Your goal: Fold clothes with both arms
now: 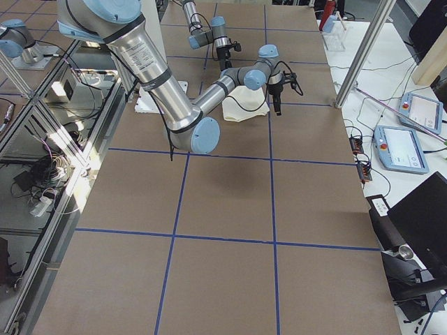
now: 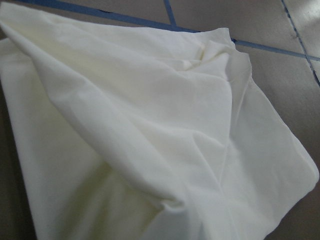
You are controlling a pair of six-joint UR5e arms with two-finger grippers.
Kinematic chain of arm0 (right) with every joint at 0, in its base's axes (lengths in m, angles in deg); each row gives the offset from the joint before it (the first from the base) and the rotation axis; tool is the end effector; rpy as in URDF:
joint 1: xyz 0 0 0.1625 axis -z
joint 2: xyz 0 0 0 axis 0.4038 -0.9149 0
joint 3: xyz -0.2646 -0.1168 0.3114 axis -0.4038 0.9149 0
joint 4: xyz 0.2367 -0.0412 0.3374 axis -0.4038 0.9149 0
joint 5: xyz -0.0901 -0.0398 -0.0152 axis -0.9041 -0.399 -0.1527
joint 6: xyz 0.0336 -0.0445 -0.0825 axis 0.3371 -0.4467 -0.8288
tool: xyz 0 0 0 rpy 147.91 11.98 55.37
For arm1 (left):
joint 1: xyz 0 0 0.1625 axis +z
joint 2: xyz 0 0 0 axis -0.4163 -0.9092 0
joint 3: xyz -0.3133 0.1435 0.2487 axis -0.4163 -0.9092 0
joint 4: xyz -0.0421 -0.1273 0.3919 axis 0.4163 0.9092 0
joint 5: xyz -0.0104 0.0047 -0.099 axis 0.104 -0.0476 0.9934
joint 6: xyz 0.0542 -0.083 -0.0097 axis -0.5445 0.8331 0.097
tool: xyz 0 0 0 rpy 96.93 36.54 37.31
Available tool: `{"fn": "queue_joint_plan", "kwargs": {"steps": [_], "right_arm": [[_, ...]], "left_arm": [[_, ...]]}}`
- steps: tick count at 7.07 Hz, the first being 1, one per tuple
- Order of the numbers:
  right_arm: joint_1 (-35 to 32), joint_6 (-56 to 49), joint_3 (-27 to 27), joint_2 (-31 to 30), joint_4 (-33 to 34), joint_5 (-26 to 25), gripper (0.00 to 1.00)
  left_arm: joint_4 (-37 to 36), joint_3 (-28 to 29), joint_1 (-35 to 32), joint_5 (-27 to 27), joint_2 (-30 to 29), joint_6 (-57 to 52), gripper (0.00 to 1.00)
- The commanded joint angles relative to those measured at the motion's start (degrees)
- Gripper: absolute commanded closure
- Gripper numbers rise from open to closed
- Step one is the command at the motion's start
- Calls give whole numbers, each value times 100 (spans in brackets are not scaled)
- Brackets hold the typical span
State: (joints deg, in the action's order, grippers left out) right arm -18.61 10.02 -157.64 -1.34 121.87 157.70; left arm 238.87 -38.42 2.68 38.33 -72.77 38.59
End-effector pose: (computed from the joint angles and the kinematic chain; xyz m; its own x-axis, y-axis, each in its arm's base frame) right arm -0.4689 -0.5840 0.2551 0.7404 0.0599 0.6695 -0.2549 0.9466 0.1972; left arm 0.5111 -0.3377 0.3162 0.1359 0.2793 -0.9505 0.2394 0.9217 0.3051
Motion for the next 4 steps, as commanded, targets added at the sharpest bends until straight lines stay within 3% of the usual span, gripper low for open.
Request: {"fn": "queue_joint_plan", "kwargs": {"steps": [1,4], "right_arm": [[6,0,-1,-24,0,-7,0],[6,-9,-1,-68,-9,-16,0]], "left_arm": [[79,27,-40,-3,-4,24,0],[79,80,-5,31,-30,366,0]]}}
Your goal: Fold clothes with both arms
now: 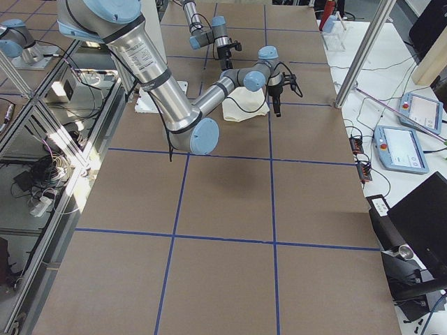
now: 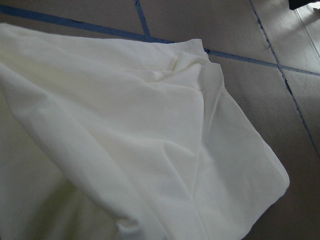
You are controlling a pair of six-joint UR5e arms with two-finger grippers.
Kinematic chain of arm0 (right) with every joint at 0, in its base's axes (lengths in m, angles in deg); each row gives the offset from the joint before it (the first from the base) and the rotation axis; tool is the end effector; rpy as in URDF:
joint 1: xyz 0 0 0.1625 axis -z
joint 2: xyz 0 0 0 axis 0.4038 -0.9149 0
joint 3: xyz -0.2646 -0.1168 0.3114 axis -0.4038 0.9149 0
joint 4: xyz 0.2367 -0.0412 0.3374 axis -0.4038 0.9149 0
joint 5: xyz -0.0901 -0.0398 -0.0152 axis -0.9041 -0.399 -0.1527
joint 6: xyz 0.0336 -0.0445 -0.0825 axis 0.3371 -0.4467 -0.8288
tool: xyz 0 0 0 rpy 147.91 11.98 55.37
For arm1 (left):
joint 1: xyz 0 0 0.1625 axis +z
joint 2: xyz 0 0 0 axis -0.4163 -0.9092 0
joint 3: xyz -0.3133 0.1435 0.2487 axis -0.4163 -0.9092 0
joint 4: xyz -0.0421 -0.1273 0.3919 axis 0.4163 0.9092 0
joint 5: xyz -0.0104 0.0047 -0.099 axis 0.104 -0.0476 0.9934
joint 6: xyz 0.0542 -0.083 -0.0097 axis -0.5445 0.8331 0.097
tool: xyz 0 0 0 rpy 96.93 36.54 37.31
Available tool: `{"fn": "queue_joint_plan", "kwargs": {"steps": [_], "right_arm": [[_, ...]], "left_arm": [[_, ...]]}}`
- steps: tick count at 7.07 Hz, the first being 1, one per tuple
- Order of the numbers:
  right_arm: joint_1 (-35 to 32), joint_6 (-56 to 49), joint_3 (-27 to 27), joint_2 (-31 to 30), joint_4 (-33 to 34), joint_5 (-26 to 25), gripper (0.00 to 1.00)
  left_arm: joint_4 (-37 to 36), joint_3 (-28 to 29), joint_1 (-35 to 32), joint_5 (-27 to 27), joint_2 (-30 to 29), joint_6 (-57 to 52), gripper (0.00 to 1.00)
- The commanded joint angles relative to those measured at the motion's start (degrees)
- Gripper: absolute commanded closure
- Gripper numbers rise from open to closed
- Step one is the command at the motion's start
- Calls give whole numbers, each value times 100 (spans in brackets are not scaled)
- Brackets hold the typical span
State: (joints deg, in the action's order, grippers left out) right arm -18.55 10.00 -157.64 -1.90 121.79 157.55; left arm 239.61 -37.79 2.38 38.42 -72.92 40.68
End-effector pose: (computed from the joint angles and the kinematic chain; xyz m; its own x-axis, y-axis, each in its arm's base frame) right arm -0.4687 -0.5831 0.2621 0.7455 0.0630 0.6636 -0.2539 0.9473 0.1953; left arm 0.5112 -0.3409 0.3184 0.1239 0.2466 -0.9611 0.2488 0.9300 0.2707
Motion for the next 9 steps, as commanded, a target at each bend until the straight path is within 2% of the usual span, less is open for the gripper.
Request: {"fn": "queue_joint_plan", "kwargs": {"steps": [1,3,6,9], "right_arm": [[0,-7,0,-20,-1,-1,0],[0,-7,0,-38,-1,-1,0],[0,-7,9,-47,8,-1,0],[0,-7,9,-47,8,-1,0]], "left_arm": [[14,18,42,41,11,158,0],[355,0,112,50,133,314,0],[882,0,788,23,300,456,0],[840,-157,807,119,423,439,0]]}}
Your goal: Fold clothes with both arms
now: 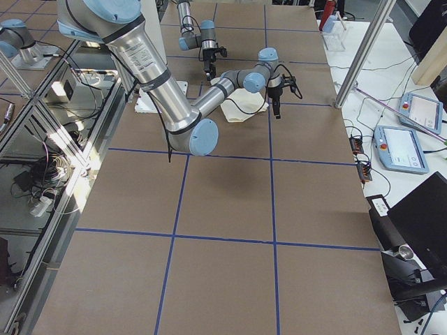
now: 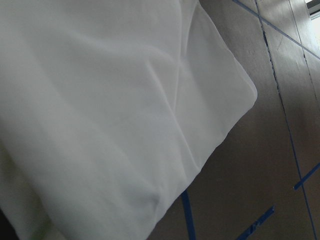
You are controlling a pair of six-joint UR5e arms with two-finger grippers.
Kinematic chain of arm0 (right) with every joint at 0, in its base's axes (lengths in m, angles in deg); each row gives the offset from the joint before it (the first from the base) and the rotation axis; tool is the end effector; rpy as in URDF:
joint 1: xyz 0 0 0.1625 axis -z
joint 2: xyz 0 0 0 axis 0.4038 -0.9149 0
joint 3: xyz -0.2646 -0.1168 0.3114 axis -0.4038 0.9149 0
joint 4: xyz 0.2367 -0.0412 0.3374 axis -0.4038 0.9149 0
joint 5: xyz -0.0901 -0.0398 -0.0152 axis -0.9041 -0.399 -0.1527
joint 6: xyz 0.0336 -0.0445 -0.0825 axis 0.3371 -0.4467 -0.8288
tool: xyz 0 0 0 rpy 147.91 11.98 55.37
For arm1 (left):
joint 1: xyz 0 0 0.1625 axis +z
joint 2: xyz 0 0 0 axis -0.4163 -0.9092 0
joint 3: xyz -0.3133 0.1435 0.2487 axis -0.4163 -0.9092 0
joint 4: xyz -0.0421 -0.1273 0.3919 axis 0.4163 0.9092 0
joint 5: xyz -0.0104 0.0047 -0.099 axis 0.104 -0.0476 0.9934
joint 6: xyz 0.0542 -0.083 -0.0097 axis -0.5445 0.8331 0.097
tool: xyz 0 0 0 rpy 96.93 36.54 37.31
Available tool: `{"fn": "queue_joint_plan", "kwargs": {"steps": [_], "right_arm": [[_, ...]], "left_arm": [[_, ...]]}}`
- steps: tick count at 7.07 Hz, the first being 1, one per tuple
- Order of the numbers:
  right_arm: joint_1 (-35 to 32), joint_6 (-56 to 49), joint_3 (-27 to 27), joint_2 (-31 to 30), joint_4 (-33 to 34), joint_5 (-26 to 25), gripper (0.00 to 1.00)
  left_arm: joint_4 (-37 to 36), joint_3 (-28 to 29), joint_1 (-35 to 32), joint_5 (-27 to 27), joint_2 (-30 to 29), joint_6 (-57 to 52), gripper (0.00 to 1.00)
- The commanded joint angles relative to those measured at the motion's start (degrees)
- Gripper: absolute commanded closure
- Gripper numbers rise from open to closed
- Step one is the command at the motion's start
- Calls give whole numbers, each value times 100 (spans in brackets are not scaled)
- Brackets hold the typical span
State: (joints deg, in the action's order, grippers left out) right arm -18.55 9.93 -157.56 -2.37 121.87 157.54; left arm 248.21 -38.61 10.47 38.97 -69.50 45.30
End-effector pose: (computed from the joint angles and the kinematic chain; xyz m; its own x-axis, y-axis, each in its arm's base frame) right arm -0.4683 -0.5828 0.2691 0.7512 0.0667 0.6567 -0.2515 0.9488 0.1913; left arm 0.5269 -0.2578 0.3320 -0.0230 0.2091 -0.9776 0.1330 0.9698 0.2043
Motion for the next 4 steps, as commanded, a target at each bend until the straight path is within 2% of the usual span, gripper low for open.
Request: {"fn": "queue_joint_plan", "kwargs": {"steps": [1,2,3,4], "right_arm": [[0,0,0,-1,0,0,0],[0,9,-9,-1,0,9,0],[0,18,-9,-1,0,9,0],[0,18,-9,-1,-9,9,0]], "left_arm": [[6,-303,-211,439,308,-32,0],[-46,-671,-352,486,458,11,0],[-46,-744,-371,373,451,290,0],[-55,-745,-327,59,337,1059,0]]}}
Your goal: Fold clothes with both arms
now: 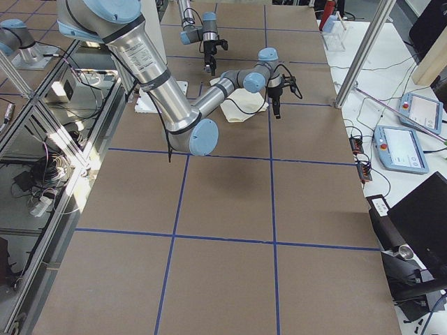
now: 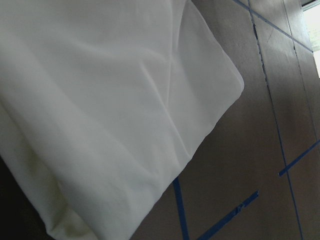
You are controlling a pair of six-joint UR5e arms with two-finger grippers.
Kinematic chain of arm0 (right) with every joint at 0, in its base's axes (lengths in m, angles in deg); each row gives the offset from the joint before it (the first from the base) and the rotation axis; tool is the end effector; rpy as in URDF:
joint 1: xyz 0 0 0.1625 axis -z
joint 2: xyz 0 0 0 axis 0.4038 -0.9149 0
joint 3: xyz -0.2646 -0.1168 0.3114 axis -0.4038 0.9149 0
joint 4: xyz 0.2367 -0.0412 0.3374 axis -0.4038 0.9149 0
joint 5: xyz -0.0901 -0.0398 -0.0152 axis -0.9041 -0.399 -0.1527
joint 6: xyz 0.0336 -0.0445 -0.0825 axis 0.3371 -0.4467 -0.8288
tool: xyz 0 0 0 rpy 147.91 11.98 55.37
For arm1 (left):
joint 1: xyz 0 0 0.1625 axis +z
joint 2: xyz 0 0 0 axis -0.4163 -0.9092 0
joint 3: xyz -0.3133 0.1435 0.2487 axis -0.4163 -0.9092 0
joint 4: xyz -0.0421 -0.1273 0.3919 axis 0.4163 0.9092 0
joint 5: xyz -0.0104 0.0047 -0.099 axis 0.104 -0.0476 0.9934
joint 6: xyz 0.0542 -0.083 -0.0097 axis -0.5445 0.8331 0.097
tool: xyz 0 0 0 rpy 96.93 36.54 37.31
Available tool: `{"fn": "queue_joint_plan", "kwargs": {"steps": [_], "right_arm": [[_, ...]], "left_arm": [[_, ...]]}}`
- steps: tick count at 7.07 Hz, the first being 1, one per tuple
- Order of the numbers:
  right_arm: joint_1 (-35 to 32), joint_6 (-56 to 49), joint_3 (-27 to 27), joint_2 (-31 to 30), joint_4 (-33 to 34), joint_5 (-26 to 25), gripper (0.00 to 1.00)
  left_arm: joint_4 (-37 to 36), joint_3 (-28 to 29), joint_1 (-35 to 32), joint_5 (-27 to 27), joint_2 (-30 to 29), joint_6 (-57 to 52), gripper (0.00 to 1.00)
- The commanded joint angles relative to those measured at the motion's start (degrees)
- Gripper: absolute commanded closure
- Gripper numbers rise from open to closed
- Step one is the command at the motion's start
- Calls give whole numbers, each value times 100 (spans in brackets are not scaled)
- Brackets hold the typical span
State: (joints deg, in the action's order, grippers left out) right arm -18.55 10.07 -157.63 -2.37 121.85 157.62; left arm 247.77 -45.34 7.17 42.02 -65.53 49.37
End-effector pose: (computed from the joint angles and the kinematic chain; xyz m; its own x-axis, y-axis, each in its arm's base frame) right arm -0.4682 -0.5825 0.2684 0.7494 0.0682 0.6586 -0.2528 0.9488 0.1895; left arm 0.4739 -0.2705 0.3176 -0.0692 0.1544 -0.9856 0.1407 0.9796 0.1436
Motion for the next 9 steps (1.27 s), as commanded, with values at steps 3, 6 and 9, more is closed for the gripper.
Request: {"fn": "queue_joint_plan", "kwargs": {"steps": [3,6,9], "right_arm": [[0,13,-1,0,-7,1,0],[0,13,-1,-9,-7,1,0],[0,13,-1,-18,-7,1,0]], "left_arm": [[-29,621,82,-1091,-726,1949,0],[-12,728,284,-1102,-623,1951,0],[15,1052,478,-1354,-631,1925,0]]}}
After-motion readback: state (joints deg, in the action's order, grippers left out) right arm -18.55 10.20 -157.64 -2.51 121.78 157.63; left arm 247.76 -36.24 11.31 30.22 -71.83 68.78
